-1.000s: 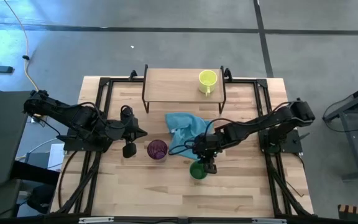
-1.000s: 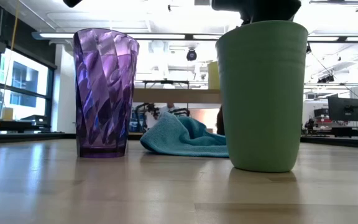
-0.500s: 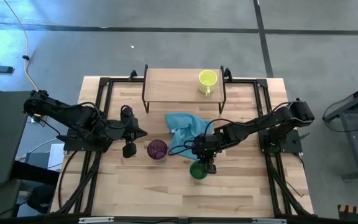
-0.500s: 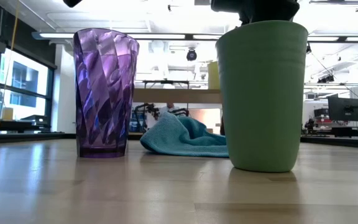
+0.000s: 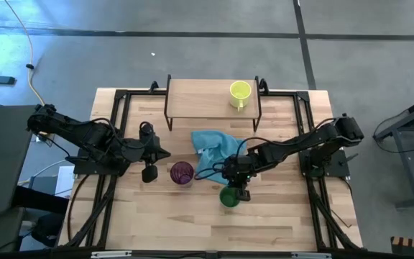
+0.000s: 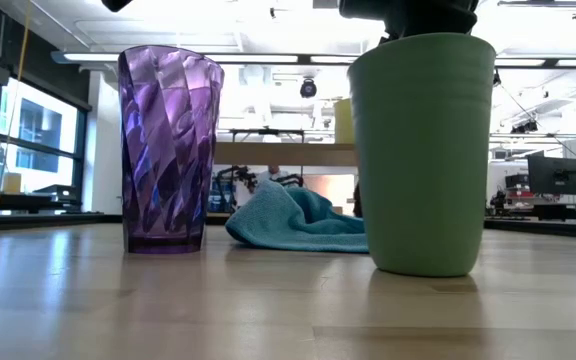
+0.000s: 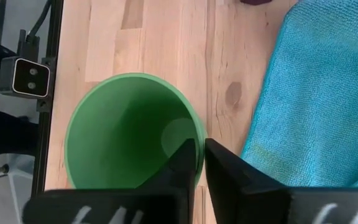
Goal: Stack small to large cups/mugs on shelf
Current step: Put the green cup on the shelf
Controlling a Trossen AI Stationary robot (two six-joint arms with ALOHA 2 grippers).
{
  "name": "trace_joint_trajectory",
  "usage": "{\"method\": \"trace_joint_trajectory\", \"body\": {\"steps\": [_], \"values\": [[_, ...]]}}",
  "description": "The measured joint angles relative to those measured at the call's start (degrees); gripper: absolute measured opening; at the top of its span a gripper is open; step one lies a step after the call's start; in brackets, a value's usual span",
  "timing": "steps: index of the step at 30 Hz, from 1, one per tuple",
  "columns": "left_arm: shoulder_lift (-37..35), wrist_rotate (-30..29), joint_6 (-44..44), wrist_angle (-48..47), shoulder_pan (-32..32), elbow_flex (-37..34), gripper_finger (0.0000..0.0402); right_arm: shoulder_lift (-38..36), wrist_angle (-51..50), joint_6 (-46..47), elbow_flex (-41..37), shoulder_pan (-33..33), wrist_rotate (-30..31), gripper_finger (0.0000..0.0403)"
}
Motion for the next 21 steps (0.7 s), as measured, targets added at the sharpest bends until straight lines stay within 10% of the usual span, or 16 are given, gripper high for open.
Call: {"method": "trace_joint_trajectory", "body": {"steps": [21], "values": [[0.0,0.0,0.0,0.0,0.0,0.0,0.0001,0.0,-2.1,1.6,0.0,0.0,1.8,0.0001]]}}
